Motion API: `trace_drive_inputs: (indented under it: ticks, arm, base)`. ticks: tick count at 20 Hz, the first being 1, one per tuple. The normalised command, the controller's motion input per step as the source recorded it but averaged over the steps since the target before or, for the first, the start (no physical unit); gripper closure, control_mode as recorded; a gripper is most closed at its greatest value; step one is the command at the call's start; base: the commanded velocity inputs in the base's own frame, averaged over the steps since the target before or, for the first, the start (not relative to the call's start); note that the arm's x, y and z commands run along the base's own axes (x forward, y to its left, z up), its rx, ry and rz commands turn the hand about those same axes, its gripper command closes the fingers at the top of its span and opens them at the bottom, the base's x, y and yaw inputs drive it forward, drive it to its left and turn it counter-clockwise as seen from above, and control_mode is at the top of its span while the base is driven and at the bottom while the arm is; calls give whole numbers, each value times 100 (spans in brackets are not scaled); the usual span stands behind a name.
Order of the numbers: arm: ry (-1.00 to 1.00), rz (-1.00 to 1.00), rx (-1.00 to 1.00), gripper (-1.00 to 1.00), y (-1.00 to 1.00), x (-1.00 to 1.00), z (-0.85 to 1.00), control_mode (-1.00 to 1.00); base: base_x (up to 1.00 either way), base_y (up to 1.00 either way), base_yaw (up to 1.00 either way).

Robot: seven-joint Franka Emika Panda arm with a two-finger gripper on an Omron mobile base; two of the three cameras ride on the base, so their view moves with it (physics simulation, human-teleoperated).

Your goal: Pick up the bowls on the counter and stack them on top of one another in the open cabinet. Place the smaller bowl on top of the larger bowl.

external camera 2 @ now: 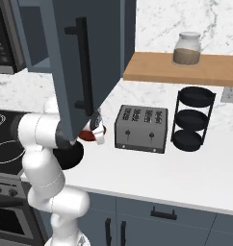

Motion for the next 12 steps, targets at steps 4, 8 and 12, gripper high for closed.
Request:
trace_drive_inputs:
  ticks: [4, 8, 12]
  arm:
    - [0, -18, 0, 100, 32, -56, 70, -100]
    - [1, -7, 0, 100, 21, -82, 63, -100]
    - [1, -1, 0, 100, 5, -100, 58, -100]
  base:
    - [0, 0, 0]
    - [0, 0, 0]
    - [0, 0, 0]
